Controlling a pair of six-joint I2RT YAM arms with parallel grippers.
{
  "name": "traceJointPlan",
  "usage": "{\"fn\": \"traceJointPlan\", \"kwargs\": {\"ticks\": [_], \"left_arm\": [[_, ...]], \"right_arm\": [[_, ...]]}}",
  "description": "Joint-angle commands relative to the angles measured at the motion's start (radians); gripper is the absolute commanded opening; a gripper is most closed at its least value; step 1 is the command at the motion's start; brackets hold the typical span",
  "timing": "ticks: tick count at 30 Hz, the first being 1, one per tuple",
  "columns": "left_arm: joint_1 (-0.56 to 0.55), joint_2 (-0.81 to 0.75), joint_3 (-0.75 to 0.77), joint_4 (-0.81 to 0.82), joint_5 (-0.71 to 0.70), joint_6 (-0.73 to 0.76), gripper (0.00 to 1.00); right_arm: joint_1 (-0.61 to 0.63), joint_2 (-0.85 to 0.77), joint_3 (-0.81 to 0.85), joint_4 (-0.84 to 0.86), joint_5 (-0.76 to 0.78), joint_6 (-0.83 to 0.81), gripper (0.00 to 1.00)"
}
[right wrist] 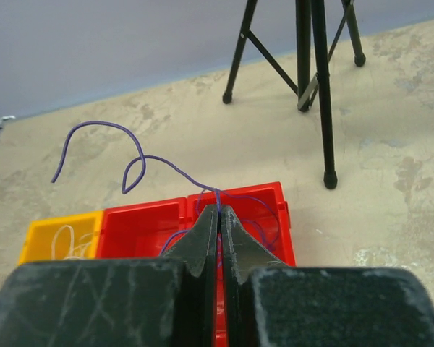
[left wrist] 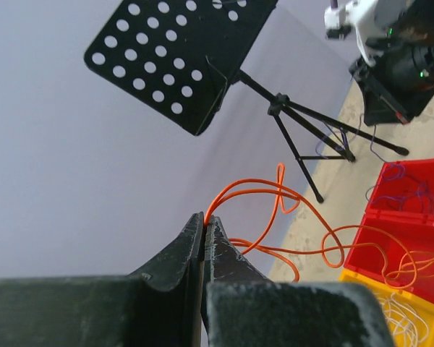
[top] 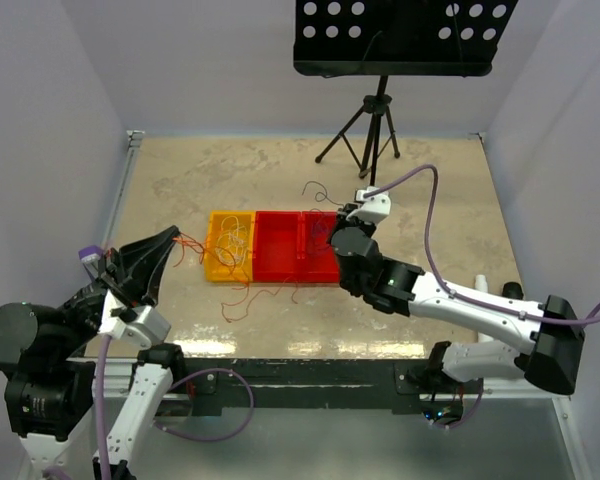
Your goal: Untangle the cables
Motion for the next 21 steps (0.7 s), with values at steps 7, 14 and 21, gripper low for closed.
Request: {"fn": "traceJointPlan", "kwargs": {"ticks": [7, 14, 21], "left_arm": [[0.007, 0.029, 0.061, 0.117, 0.11, -0.06, 0.0], [0.01, 0.032, 0.065, 0.158, 0.135, -0.081, 0.0], [0.013, 0.026, 0.052, 0.147, 0.158, -0.06, 0.0]], "right_arm": [[-0.088, 0.155, -0.049, 0.059, -0.107, 0.076, 0.0], [-0.119, 0.219, -0.075, 0.039, -0.157, 0.132, 0.0], [-0.136, 0.262, -0.079, -0.003, -0.197, 0.165, 0.0]]}}
